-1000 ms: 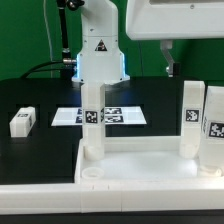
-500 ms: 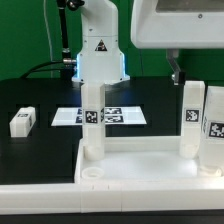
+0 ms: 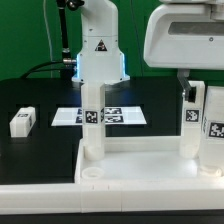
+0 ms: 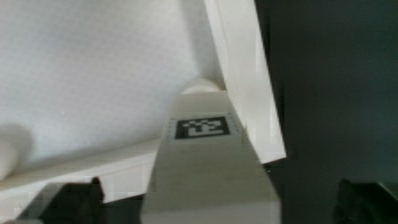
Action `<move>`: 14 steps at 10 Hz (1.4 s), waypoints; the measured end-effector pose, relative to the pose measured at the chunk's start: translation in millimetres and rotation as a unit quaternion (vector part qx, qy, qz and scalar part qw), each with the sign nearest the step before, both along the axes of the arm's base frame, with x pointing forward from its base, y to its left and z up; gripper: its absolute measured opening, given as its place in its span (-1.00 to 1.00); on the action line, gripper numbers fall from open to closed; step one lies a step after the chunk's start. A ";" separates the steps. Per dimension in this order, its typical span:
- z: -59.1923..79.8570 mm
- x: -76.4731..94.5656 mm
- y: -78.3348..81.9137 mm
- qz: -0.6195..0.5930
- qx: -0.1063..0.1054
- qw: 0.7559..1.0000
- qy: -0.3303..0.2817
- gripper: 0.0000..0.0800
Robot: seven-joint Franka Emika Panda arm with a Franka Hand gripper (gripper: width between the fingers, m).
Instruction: Assemble desk
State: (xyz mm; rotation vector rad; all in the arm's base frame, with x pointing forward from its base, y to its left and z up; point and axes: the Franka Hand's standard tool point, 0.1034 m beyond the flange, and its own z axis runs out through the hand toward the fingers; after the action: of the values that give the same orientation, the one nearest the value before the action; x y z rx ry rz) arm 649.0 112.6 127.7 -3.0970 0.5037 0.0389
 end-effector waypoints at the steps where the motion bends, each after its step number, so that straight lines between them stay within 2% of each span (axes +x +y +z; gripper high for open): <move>1: -0.5 0.0 -0.7 -0.007 0.000 1.000 0.000 0.60; 2: -0.7 -0.1 -0.6 -0.043 -0.001 0.999 0.001 0.16; 3: -0.8 -0.1 -0.6 -0.075 -0.001 0.997 0.001 0.16; 4: -0.9 -0.1 -0.5 -0.111 -0.002 0.994 0.001 -0.29; 6: -1.0 0.0 -0.3 -0.169 -0.003 0.986 0.001 -0.28; 7: -1.7 0.4 0.2 -0.228 -0.004 0.974 -0.005 -0.28; 9: -2.1 -3.1 1.0 -0.412 0.008 0.910 -0.034 -0.28; 10: -2.1 -4.0 -1.9 -0.494 0.035 0.868 -0.036 -0.28; 11: -2.8 -7.9 -6.8 -0.580 0.068 0.811 -0.042 -0.27; 12: -3.2 -11.0 -8.5 -0.598 0.085 0.795 -0.051 -0.27; 13: -2.9 -11.7 -6.9 -0.621 0.087 0.778 -0.047 -0.27; 14: -4.0 -11.7 -7.1 -0.620 0.086 0.778 -0.046 -0.27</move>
Offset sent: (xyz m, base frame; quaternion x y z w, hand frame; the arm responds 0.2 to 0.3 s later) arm 0.0000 0.0000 0.0000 0.0000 0.0000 0.1938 0.9810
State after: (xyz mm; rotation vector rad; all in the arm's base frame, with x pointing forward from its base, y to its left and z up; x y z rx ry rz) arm 637.3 105.5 123.7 -1.9753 2.1734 -0.0693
